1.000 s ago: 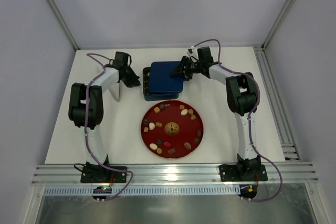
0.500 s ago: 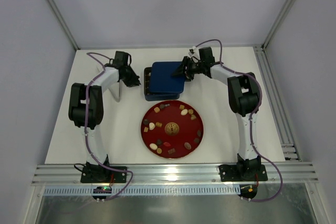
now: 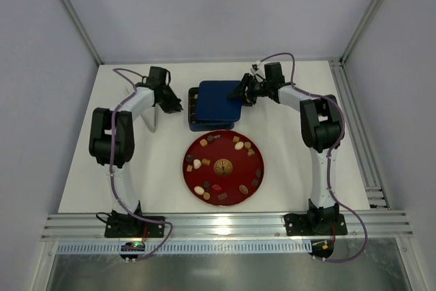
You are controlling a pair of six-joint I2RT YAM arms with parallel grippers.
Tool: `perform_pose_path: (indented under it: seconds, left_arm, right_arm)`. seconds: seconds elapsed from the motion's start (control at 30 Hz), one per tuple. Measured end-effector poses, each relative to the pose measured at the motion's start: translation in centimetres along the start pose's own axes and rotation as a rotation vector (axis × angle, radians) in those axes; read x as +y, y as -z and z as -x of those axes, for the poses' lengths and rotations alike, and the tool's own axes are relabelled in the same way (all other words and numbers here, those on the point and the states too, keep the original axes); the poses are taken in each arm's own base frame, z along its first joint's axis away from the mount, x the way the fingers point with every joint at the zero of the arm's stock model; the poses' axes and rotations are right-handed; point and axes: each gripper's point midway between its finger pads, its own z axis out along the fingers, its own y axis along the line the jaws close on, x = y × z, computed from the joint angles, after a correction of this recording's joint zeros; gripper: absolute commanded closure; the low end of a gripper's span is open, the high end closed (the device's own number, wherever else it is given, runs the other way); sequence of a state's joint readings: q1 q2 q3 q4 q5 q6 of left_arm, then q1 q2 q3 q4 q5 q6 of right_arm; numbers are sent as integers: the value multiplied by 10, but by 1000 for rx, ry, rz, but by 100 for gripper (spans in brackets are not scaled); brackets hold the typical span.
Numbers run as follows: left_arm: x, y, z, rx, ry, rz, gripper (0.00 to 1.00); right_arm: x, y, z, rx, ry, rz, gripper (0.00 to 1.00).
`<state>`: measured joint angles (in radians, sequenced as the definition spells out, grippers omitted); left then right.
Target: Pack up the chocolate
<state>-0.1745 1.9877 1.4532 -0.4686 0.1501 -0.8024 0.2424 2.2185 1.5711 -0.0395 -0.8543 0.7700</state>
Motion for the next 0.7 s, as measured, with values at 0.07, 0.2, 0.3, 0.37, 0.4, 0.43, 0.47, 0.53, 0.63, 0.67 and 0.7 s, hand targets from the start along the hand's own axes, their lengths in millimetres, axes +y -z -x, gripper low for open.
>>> perform_pose_path:
  seconds: [0.07,0.2,0.3,0.37,0.4,0.43,0.47,0.53,0.63,0.67,0.7]
  left_arm:
    - [-1,0,0,1,0,-2,88]
    - [-1,-2,0,4,0,-2,88]
    - [-1,-3,0,6,0,-2,88]
    - [-1,-3,1,6,-1,-4,88]
    - [-2,-3,1,6,-1,-5,88]
    - [-2,-3,1,6,-1,-6,88]
    - [-2,-3,1,5,-1,-6,88]
    - [-3,-3,1,5,-2,-7,88]
    - [-3,-3,2,5,-3,-7,87]
    - [-4,-3,3,5,-3,-8,87]
    - [-4,-4,3,5,-4,-9,87]
  right_arm:
    - [0,2,2,-4,-1,0,50]
    - [-2,4,3,-9,-3,-1,50]
    - [-2,7,3,-14,1,-6,50]
    - [-3,8,4,-16,2,-8,50]
    - [-3,8,4,-16,1,-9,50]
    - [-4,8,4,-15,1,-11,50]
    - [-4,8,4,-14,0,-12,50]
    - [-5,8,3,-12,1,-14,50]
    - [-5,9,3,-9,7,-23,50]
    - [-6,9,3,-9,7,-27,50]
    - [-6,9,3,-9,8,-31,50]
